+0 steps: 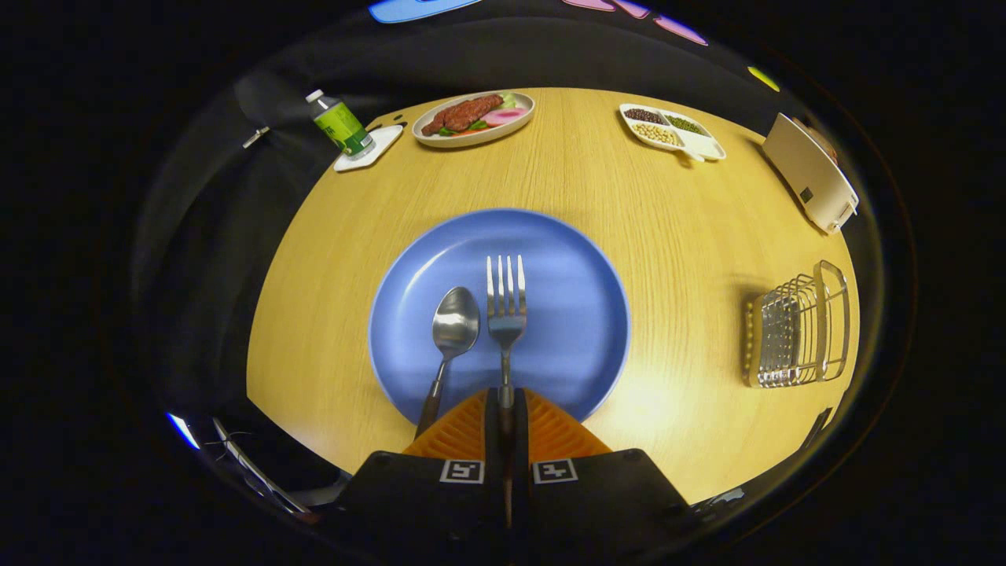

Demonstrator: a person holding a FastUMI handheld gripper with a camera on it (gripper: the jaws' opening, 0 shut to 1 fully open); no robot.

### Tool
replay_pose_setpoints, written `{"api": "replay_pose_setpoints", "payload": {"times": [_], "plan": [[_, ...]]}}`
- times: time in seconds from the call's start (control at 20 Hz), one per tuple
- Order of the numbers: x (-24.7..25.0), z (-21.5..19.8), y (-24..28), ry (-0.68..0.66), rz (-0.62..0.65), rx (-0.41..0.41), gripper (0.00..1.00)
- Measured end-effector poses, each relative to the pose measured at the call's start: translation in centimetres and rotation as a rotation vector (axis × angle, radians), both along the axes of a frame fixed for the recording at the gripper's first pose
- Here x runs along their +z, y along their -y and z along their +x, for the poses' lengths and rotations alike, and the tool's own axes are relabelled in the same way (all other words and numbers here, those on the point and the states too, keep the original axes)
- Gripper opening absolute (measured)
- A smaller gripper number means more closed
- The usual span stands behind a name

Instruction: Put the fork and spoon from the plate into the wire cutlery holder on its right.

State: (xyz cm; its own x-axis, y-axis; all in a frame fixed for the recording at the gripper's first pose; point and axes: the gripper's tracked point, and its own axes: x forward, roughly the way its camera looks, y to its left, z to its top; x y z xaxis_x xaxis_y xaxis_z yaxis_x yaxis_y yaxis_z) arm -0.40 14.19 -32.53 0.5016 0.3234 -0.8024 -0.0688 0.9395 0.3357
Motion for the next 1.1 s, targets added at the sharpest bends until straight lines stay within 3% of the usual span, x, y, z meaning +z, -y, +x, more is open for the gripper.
{"api": "replay_pose_setpoints", "payload": {"times": [0.55,0.85,1.1], "plan": [[7.2,-3.1,13.2,0.050,-0.030,0.004,0.08],[6.5,-5.3,22.1,-0.081,-0.079,0.001,0.08],[4.7,-6.9,25.5,-0.277,-0.108,0.096,0.08]]}}
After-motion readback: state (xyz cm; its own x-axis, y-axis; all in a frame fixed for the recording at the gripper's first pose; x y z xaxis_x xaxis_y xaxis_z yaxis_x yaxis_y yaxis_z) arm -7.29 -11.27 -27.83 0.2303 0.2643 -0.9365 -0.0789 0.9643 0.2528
